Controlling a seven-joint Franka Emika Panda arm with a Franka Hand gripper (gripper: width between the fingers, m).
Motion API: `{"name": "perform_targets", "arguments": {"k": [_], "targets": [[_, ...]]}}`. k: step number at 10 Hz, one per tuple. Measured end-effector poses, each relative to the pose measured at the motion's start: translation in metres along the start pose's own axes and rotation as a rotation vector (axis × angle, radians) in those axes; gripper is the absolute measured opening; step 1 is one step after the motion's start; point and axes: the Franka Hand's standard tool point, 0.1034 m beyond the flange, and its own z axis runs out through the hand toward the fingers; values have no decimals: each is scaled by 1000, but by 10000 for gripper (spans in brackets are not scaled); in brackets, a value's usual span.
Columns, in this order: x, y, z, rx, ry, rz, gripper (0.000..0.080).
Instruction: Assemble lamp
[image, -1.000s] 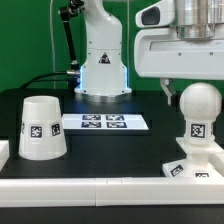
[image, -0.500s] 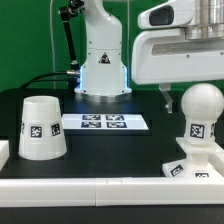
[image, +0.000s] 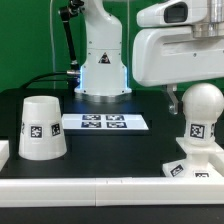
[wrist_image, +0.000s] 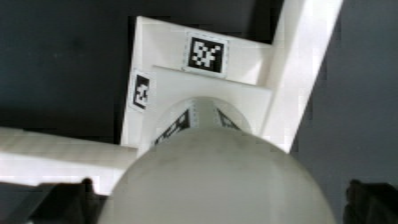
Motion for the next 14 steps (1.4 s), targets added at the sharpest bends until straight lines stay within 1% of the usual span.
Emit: {"name": "perform_targets", "arguments": {"k": [2, 3, 5, 7, 9, 10, 14], "targets": [[1, 0, 0, -3, -3, -173, 699], [6, -4, 1, -15, -13, -292, 699], [11, -8, 7, -13, -34, -529, 699], [12, -9, 7, -10, -71, -735, 699], [13, -8, 5, -16, -79, -877, 699], [13, -8, 4, -16, -79, -904, 699], [9, 0, 6, -15, -83, -1124, 699]]}}
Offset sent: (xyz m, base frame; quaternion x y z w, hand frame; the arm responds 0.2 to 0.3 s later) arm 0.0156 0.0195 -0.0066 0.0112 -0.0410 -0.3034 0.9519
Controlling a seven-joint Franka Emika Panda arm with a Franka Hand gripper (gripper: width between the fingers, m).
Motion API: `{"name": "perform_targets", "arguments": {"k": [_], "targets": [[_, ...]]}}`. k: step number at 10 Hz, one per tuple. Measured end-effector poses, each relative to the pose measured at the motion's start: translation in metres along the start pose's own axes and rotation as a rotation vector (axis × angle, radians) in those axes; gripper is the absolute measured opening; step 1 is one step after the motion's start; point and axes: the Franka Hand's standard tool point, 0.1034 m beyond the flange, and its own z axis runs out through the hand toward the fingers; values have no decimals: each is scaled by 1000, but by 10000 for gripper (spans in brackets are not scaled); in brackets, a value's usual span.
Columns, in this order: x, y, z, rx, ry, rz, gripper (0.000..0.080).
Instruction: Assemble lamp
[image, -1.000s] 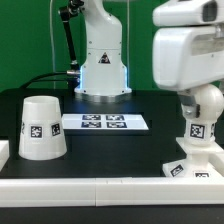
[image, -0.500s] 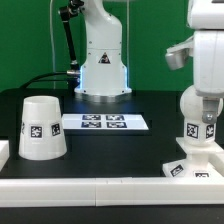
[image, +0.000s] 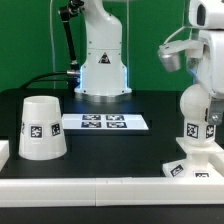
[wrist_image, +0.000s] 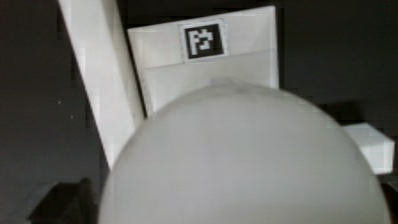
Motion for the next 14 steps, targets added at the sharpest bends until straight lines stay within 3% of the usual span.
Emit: {"name": "perform_targets", "arguments": {"k": [3, 4, 7, 11, 14], "targets": [[-4, 1, 1, -1, 1, 1, 671], [-5, 1, 2, -1, 1, 1, 574], [-9, 0, 1, -16, 7, 156, 574], [-6, 1, 3, -38, 30, 640, 574], [-6, 1, 3, -34, 37, 822, 576]]}}
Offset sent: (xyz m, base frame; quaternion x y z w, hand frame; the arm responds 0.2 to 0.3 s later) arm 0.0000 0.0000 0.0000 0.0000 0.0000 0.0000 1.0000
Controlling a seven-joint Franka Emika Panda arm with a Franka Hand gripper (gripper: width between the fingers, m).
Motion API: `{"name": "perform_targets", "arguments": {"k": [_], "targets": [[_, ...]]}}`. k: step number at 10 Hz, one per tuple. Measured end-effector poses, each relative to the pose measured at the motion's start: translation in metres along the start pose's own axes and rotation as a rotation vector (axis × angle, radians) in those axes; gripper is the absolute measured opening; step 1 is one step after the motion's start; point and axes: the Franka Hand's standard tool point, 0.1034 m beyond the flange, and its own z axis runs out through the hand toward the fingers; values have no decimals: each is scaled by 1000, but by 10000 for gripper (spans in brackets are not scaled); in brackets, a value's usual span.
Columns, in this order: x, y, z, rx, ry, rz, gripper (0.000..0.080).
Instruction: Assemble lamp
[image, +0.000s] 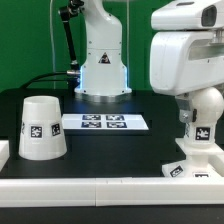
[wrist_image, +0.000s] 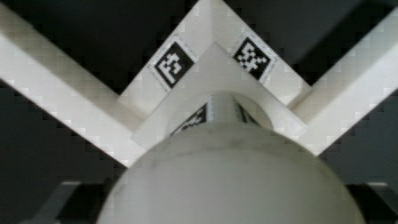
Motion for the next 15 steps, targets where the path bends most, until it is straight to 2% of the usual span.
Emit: {"name": "perform_targets", "arguments": {"k": [3, 7, 8, 13, 14, 15], "targets": [[0, -1, 0, 2, 1, 161, 576], [-5, -8, 0, 3, 5, 719, 576], [-5, -11, 1, 15, 2, 857, 576], [-5, -10, 1, 35, -1, 1149, 576], [-6, -10, 1, 45, -3, 1211, 576], [-7, -11, 0, 67, -5, 1400, 576]]}}
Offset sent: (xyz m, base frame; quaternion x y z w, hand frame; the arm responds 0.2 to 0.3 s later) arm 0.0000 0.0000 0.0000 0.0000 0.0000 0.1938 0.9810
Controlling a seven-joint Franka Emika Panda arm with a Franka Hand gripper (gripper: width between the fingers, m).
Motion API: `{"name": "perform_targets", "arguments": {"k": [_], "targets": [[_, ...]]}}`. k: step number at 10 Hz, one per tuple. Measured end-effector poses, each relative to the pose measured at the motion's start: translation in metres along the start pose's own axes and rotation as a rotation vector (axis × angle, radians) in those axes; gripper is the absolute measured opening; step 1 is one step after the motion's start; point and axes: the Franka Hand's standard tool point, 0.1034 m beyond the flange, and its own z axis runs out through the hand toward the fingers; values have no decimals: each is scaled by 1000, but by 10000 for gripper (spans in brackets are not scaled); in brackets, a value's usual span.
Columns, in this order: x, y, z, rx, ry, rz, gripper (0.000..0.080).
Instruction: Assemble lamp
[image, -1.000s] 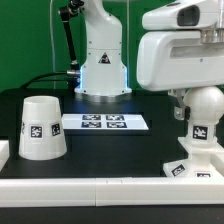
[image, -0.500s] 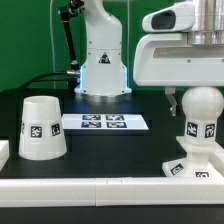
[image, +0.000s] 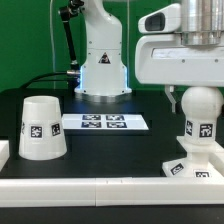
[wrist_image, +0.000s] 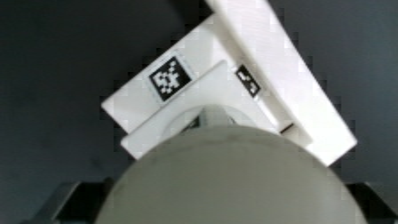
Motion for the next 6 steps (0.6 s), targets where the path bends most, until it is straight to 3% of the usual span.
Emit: {"name": "perform_targets", "arguments": {"k": [2, 5, 6], "targets": [[-4, 1, 1, 43, 19, 263, 576], [-6, -1, 1, 80, -34, 551, 576], [-7, -2, 1, 82, -36, 576, 576]]}}
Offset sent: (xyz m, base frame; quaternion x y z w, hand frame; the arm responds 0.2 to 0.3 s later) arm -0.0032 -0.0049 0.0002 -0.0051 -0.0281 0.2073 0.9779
